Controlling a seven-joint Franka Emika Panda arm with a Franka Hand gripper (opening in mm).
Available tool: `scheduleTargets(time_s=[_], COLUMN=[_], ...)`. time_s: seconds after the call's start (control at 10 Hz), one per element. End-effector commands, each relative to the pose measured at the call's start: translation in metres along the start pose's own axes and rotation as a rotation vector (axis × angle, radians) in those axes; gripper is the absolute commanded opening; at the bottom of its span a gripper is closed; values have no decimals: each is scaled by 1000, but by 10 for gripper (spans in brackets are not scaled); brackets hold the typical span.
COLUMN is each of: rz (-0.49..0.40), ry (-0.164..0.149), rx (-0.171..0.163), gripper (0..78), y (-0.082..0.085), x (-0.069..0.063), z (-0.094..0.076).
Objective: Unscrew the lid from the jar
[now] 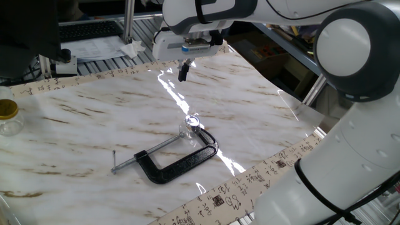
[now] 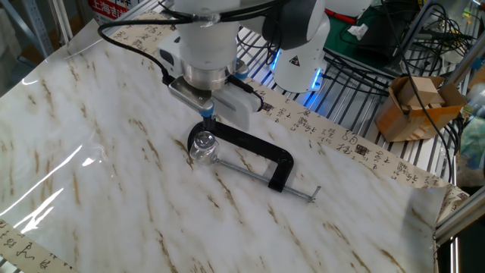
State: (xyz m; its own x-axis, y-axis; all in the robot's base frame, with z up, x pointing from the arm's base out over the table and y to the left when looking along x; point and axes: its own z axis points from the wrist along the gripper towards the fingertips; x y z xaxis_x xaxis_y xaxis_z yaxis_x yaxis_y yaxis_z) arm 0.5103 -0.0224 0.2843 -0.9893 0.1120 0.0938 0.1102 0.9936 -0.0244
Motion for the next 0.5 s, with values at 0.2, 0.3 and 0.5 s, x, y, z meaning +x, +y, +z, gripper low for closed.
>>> scheduleTargets(time_s=[0.2,0.3,0.5], rz=[26,26,16], ry=[4,4,-21], rx=[-6,-6,-28], gripper=[0,0,0], y=[0,0,-1], x=[0,0,11], z=[-1,-1,7])
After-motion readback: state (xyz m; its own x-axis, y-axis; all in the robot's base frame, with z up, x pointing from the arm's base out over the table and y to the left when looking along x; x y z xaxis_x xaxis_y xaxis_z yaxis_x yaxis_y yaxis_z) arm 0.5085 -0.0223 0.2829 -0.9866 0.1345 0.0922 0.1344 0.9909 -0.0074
